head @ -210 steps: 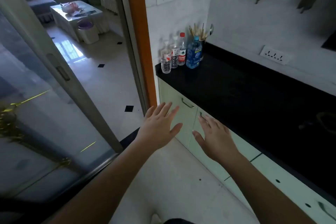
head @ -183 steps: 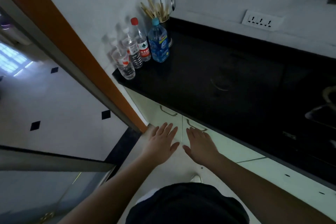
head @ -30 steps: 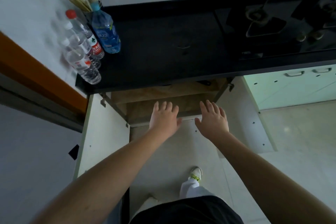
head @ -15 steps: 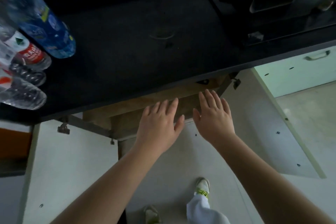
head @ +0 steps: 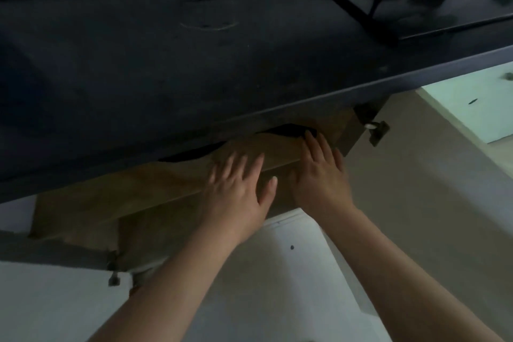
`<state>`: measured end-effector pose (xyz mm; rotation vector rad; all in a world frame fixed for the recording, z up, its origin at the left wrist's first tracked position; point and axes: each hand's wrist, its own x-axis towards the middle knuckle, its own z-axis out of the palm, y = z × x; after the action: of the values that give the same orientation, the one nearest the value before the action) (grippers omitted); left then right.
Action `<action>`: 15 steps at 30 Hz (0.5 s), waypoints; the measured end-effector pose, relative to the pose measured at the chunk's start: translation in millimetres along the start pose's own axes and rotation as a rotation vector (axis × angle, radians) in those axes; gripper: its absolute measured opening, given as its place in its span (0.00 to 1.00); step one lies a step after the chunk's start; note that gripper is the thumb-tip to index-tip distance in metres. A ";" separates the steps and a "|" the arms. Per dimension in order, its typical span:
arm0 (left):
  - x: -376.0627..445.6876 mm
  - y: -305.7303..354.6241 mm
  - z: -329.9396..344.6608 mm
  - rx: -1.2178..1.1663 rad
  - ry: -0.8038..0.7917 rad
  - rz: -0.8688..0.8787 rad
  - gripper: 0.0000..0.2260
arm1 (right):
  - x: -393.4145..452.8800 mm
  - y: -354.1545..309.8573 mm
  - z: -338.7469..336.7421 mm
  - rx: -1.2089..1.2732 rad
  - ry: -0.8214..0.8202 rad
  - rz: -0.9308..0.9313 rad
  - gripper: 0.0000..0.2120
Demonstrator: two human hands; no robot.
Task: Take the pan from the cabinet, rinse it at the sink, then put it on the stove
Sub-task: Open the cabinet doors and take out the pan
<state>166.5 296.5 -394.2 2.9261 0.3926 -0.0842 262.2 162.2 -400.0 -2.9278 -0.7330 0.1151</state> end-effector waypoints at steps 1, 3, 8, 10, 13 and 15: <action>8.1 -5.7 8.2 0.010 0.036 0.011 0.32 | 8.5 1.1 8.3 -0.016 0.035 -0.018 0.31; 24.7 -16.5 25.5 0.025 0.102 0.036 0.30 | 26.3 6.3 24.4 -0.055 0.108 -0.051 0.31; 62.1 -38.7 64.6 0.079 0.187 0.076 0.30 | 80.3 23.4 49.2 -0.066 0.244 -0.106 0.31; 69.1 -44.4 76.6 0.104 0.214 0.092 0.30 | 93.8 26.7 51.4 -0.042 0.236 -0.121 0.32; 74.5 -50.3 87.6 0.141 0.287 0.122 0.29 | 101.6 23.2 52.8 -0.040 0.199 -0.110 0.32; 76.7 -52.2 92.6 0.156 0.331 0.132 0.29 | 100.6 18.2 53.0 -0.056 0.213 -0.124 0.28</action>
<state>223.6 347.8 -500.5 3.1133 0.2470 0.4106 353.7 199.2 -459.4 -2.8754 -0.8909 -0.2279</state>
